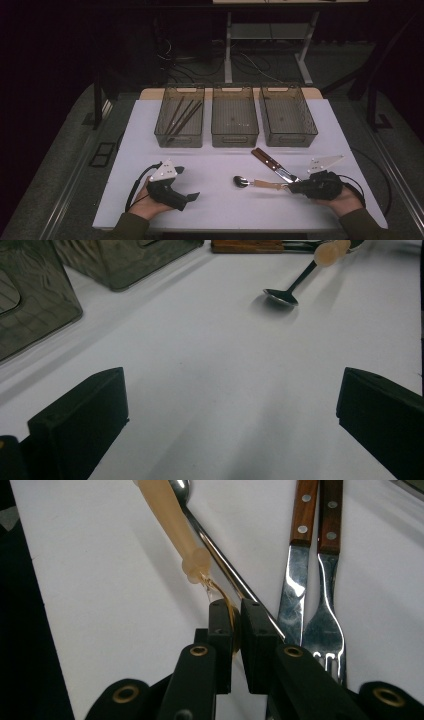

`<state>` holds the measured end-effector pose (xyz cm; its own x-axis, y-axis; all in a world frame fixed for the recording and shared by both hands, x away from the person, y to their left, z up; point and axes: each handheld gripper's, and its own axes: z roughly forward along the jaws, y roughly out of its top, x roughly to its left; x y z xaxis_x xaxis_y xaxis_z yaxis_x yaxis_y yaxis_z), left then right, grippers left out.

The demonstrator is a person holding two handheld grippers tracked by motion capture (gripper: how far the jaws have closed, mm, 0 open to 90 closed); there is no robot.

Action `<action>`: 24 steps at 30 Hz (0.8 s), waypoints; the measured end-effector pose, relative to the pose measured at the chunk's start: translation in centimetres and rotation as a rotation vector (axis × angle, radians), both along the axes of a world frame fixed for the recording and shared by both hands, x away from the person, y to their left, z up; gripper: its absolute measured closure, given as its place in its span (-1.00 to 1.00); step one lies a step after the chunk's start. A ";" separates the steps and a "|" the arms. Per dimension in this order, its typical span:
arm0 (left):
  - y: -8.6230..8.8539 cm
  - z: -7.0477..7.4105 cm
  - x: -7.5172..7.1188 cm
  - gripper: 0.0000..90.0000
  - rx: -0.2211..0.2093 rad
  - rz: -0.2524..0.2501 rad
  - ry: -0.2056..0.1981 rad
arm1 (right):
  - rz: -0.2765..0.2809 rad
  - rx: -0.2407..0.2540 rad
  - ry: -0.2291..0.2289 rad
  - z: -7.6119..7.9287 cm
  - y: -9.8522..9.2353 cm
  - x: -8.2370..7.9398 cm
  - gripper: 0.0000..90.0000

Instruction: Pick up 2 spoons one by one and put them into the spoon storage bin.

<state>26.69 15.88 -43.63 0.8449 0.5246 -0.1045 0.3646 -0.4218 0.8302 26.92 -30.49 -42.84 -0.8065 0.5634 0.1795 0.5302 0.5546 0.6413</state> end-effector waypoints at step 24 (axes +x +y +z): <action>0.2 0.0 0.3 -1.00 0.014 0.000 0.000 | -0.161 0.065 -0.042 1.8 0.8 2.1 0.86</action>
<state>26.95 16.09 -43.64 0.8447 0.5263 -0.0970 0.3646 -0.4333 0.8242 28.99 -29.68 -41.01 -0.7145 0.6739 0.1880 0.5806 0.4211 0.6968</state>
